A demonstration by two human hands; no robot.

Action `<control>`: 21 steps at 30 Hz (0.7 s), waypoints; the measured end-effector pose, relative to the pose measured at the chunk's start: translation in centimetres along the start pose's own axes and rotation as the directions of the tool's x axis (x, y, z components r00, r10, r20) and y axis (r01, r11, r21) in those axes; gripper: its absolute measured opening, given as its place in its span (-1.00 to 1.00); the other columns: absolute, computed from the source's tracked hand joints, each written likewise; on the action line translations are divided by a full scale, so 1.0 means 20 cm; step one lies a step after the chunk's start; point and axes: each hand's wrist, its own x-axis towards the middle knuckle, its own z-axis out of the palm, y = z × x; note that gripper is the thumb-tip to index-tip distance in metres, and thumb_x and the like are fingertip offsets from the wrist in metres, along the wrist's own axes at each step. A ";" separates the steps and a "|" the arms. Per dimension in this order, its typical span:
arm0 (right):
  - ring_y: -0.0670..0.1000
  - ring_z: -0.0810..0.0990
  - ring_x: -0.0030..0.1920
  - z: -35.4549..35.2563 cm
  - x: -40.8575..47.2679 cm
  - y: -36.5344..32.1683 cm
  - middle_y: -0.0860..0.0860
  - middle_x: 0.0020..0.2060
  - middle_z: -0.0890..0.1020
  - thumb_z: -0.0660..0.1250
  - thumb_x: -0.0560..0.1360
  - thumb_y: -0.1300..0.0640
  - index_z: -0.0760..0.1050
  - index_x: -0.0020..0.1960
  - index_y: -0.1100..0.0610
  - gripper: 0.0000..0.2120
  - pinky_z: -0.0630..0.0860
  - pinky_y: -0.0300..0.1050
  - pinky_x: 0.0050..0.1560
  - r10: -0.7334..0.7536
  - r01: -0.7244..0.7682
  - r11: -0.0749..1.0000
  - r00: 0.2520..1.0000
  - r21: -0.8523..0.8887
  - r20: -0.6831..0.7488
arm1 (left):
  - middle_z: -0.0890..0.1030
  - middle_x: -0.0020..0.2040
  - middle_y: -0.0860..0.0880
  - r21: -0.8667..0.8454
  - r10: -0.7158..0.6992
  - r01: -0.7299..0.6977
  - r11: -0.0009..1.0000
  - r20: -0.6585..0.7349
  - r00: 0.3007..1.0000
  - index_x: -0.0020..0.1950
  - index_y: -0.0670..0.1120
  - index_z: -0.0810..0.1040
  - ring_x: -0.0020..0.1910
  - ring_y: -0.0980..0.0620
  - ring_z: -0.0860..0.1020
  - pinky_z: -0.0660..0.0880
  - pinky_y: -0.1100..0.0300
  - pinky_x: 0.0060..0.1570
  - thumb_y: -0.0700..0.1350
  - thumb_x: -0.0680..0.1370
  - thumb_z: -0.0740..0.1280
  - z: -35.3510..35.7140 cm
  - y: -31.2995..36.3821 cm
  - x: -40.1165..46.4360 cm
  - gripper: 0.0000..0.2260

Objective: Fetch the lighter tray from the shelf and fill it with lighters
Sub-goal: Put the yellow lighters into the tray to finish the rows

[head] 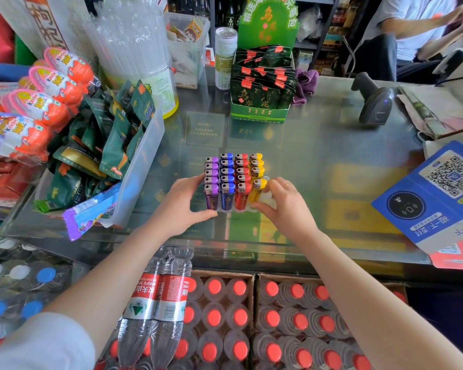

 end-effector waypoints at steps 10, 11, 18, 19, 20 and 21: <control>0.17 0.48 0.02 -0.02 -0.02 0.07 0.14 -0.01 0.54 0.42 0.36 -0.07 0.43 0.20 0.14 -0.50 0.48 0.04 0.08 -0.024 0.041 0.986 0.994 -0.160 0.107 | 0.49 0.01 0.09 0.061 -0.034 0.037 0.997 -0.058 0.998 0.08 0.05 0.49 0.13 -0.02 0.40 0.35 0.05 0.09 -0.03 0.38 0.44 0.00 -0.02 0.00 -0.70; 0.17 0.49 0.01 -0.02 0.00 0.06 0.14 -0.02 0.54 0.42 0.37 -0.07 0.43 0.20 0.15 -0.51 0.47 0.03 0.06 -0.014 0.029 0.989 0.995 -0.148 0.099 | 0.48 -0.02 0.08 0.069 -0.040 0.045 0.997 -0.076 0.996 0.04 0.01 0.51 0.12 -0.04 0.40 0.33 0.07 0.06 -0.05 0.39 0.43 0.00 -0.02 0.00 -0.74; 0.20 0.51 -0.03 0.07 0.19 -0.02 0.16 -0.07 0.57 0.40 0.39 -0.02 0.45 0.08 0.18 -0.63 0.47 0.02 -0.04 0.058 -0.055 0.995 0.998 -0.087 0.038 | 0.58 0.05 -0.11 0.113 -0.146 0.170 0.979 -0.198 0.969 0.07 -0.11 0.52 0.12 -0.13 0.43 0.35 0.08 0.02 -0.10 0.44 0.38 -0.05 -0.05 0.14 -0.77; 0.20 0.50 -0.01 0.09 0.23 -0.03 0.16 -0.05 0.57 0.40 0.39 -0.02 0.45 0.09 0.17 -0.63 0.46 0.02 -0.02 0.075 -0.072 0.994 0.997 -0.078 0.034 | 0.58 0.05 -0.12 0.110 -0.169 0.198 0.974 -0.226 0.959 0.09 -0.11 0.51 0.12 -0.14 0.45 0.37 0.06 0.00 -0.10 0.45 0.38 -0.06 -0.05 0.17 -0.76; 0.20 0.49 0.02 0.10 0.28 -0.04 0.16 -0.02 0.57 0.39 0.40 -0.02 0.44 0.11 0.17 -0.62 0.45 0.02 0.00 0.095 -0.093 0.993 0.995 -0.068 0.033 | 0.59 0.03 -0.13 0.106 -0.189 0.222 0.969 -0.254 0.949 0.09 -0.12 0.51 0.09 -0.15 0.46 0.39 0.05 -0.03 -0.11 0.45 0.37 -0.06 -0.06 0.20 -0.76; 0.20 0.48 0.06 0.11 0.33 -0.05 0.16 0.03 0.56 0.38 0.41 -0.02 0.43 0.13 0.17 -0.61 0.44 0.02 0.04 0.116 -0.113 0.992 0.993 -0.060 0.035 | 0.59 0.02 -0.14 0.100 -0.206 0.242 0.965 -0.282 0.937 0.09 -0.13 0.50 0.06 -0.15 0.48 0.39 0.06 -0.07 -0.13 0.46 0.36 -0.06 -0.06 0.23 -0.77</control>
